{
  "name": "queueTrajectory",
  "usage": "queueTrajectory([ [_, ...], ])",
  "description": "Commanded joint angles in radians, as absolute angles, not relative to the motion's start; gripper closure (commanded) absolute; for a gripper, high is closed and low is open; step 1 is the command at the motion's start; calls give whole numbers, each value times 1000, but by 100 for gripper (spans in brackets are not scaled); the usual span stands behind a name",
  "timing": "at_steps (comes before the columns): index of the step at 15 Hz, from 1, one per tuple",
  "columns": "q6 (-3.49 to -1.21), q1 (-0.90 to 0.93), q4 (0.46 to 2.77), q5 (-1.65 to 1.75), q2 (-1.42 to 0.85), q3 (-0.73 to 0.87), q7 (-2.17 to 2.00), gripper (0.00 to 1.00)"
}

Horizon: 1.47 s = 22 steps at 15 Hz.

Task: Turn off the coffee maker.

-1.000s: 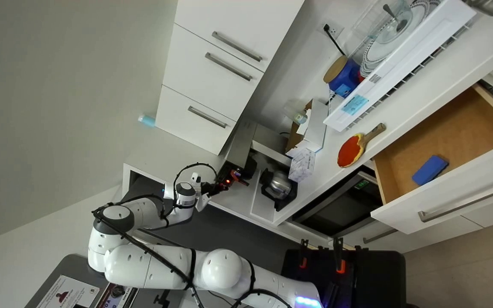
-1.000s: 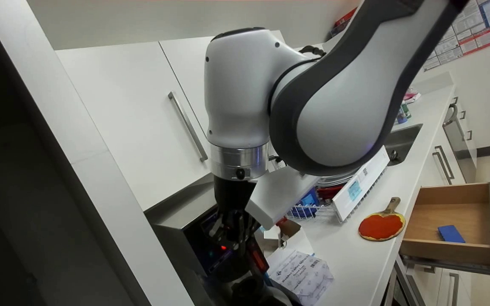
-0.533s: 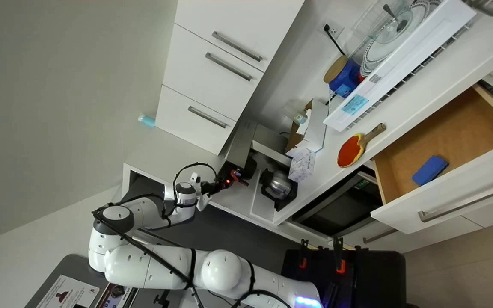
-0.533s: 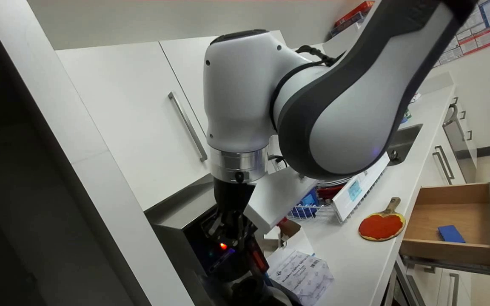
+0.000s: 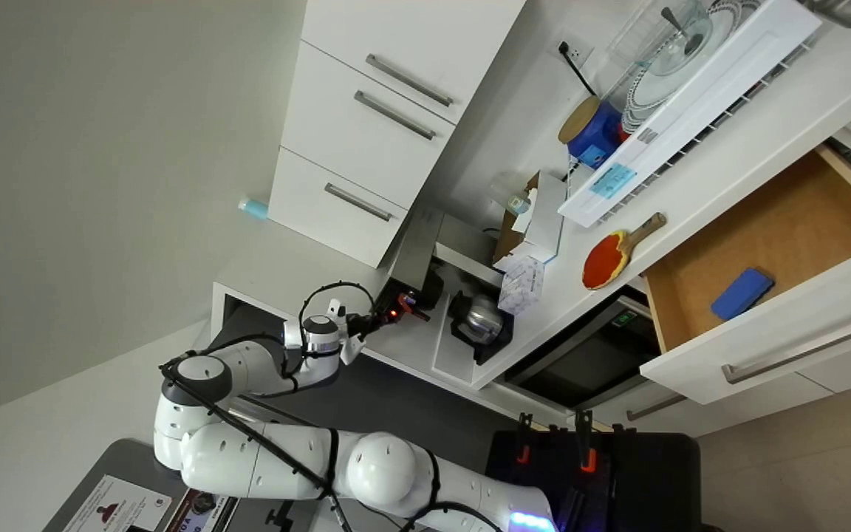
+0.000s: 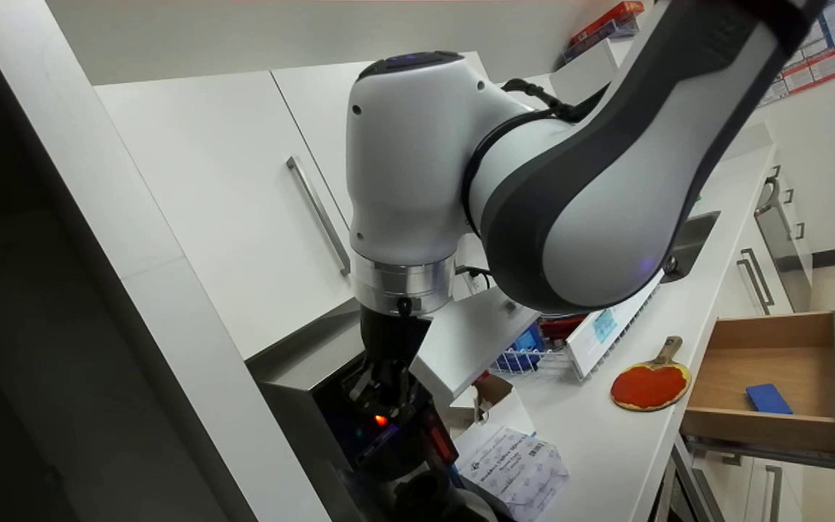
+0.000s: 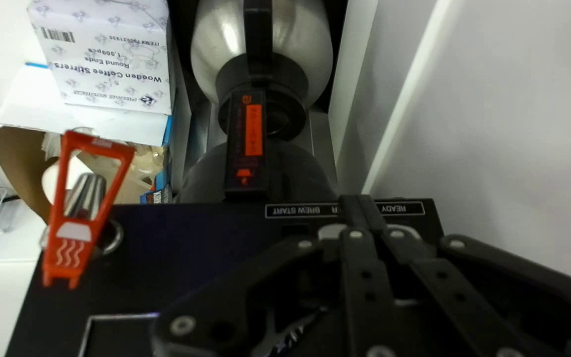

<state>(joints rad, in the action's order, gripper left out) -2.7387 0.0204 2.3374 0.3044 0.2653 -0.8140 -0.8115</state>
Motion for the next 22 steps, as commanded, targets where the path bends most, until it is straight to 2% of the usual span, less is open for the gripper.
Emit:
queueTrajectory([
  [1, -2780, -25, 2324, 359, 253, -847, -867, 100],
  [22, -2799, -147, 2278, 532, 171, -945, -951, 100],
])
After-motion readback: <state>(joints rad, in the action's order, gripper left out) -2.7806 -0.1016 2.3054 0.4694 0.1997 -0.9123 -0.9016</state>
